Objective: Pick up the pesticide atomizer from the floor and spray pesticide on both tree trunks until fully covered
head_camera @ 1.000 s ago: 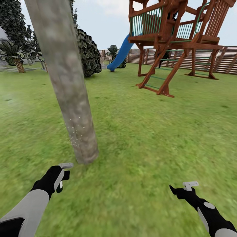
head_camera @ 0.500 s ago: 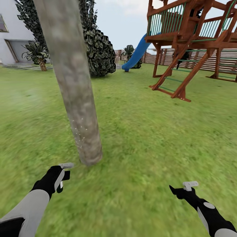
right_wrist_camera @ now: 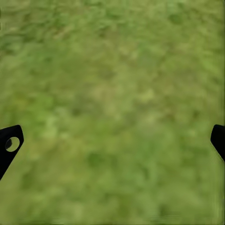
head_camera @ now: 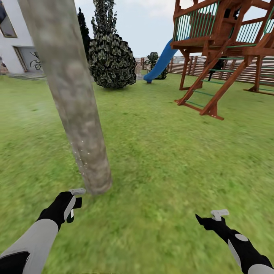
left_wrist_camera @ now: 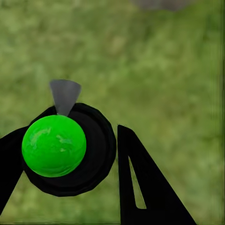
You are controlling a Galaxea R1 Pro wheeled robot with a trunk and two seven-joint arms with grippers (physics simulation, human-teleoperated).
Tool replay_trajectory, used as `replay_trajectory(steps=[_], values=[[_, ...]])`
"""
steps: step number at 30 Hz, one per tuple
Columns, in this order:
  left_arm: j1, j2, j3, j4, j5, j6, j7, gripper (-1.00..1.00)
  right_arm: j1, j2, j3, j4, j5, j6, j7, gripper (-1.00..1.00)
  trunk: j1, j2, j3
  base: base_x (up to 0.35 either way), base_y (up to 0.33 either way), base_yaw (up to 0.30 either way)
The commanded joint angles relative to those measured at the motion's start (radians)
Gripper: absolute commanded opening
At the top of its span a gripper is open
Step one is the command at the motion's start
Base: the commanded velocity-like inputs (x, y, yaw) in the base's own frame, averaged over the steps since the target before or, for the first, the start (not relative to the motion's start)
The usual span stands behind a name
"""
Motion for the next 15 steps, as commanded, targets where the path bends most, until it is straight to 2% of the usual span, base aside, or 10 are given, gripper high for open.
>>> replay_trajectory(steps=[1,9,15], values=[[0.0,0.0,0.0,0.0,-0.001,0.0,0.0,-1.0,0.0,0.0,0.0,0.0,0.0,0.0,0.0,1.0,0.0,0.0,0.0,0.004,-0.31,0.246],[0.0,0.0,0.001,0.001,-0.001,0.0,0.0,-1.0,0.0,0.0,0.0,0.0,0.0,0.0,0.0,1.0,0.0,0.0,0.0,0.029,-0.31,0.269],[0.0,-0.001,0.0,0.005,-0.001,0.0,0.0,-1.0,0.0,0.0,0.0,0.0,0.0,0.0,0.0,1.0,0.0,0.0,0.0,0.18,-0.291,0.032]])
